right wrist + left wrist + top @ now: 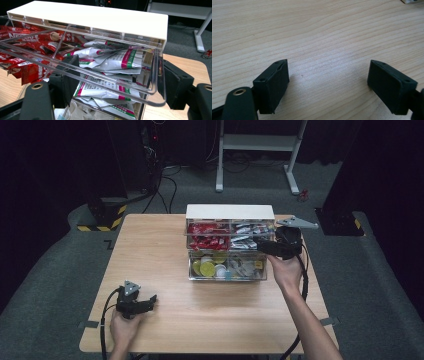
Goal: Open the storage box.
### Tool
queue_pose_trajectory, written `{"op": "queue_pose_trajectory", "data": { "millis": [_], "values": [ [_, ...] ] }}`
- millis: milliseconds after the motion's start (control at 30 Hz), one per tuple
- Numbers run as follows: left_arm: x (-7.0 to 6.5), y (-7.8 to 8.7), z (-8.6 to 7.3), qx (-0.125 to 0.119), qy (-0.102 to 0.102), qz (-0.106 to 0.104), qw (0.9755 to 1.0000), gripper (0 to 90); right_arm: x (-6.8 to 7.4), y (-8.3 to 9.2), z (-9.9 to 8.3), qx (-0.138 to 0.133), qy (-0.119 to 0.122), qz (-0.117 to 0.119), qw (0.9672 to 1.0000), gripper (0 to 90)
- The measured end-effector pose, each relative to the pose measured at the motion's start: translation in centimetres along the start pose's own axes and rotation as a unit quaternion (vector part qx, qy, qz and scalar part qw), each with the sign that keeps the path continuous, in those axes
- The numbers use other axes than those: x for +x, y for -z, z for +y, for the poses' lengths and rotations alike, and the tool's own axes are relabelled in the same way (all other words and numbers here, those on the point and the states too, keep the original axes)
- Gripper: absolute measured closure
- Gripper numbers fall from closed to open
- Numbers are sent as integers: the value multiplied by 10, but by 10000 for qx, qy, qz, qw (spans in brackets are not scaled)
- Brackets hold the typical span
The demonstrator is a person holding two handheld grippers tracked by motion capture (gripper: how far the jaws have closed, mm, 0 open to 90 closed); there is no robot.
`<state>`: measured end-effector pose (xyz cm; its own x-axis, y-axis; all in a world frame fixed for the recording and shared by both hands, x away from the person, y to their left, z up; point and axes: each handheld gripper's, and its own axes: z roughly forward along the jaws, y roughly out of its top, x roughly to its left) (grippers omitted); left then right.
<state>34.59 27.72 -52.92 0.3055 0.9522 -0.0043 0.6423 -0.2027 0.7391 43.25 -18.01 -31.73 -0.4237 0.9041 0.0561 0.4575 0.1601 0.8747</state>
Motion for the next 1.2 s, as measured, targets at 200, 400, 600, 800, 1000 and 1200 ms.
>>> {"op": "queue_pose_trajectory", "data": {
  "millis": [200,400,600,800,1000,1200],
  "values": [
    [0,0,0,2,-1,-2,10000,177,1,0,2,44,-8,-73,10000,246],
    [0,0,0,2,-8,0,10000,178,1,2,3,26,19,-187,9998,246],
    [0,0,0,8,8,2,10000,180,-1,2,7,110,-36,-162,9998,244],
    [0,0,0,1,-1,10,10000,185,1,3,10,93,131,-402,9991,241],
    [0,0,0,5,2,11,10000,186,1,5,20,-3,100,-364,9993,253],
    [0,0,0,4,3,11,10000,186,-3,3,25,-3,45,-265,9996,253]
  ]
}}
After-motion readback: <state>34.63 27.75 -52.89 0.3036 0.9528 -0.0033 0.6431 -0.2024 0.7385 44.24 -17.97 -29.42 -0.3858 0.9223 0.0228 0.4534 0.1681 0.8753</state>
